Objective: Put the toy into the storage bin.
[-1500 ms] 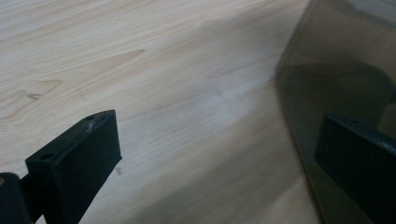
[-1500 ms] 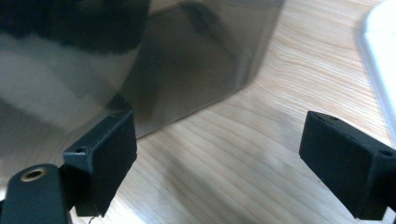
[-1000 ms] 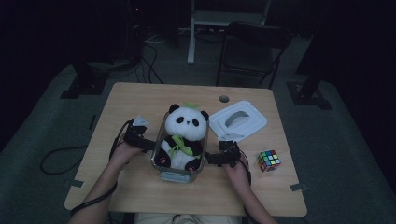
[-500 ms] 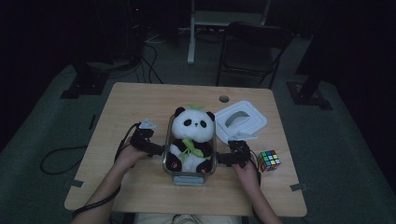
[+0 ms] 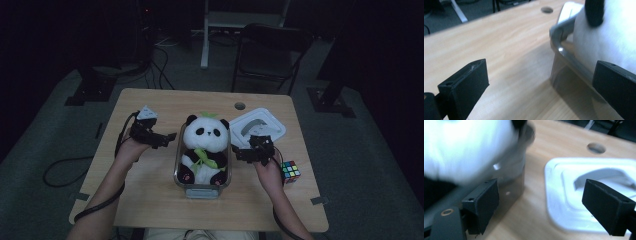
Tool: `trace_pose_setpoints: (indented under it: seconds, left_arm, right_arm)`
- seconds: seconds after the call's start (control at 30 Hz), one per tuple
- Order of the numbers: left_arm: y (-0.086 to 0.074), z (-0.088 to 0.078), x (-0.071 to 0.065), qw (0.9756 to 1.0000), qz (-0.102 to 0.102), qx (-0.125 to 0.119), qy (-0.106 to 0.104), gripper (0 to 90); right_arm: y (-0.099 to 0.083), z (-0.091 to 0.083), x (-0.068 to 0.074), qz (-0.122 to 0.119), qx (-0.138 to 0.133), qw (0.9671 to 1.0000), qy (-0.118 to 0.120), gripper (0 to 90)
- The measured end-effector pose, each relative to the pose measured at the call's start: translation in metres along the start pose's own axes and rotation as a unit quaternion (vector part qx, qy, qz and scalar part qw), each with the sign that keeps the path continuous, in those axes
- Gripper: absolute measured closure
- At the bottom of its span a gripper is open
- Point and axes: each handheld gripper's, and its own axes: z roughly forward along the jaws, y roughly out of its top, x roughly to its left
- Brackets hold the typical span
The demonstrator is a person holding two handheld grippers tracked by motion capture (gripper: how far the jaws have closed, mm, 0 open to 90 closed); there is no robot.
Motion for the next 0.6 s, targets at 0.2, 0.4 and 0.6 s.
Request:
trace_pose_setpoints:
  seconds: [0.2,0.4,0.6]
  left_arm:
    - [0.024,-0.004,-0.015,0.9995,0.022,-0.017,-0.013,1.3]
    - [0.044,0.011,-0.035,0.9983,0.046,-0.013,-0.033,1.4]
    - [0.043,0.033,-0.04,0.9981,0.044,0.008,-0.041,1.3]
  right_arm:
    - [0.026,-0.009,-0.002,0.01,-0.042,0.9989,0.019,13.4]
    - [0.05,0.0,0.016,-0.004,-0.051,0.9971,0.056,13.4]
    - [0.057,0.018,0.025,-0.009,-0.033,0.9971,0.069,12.3]
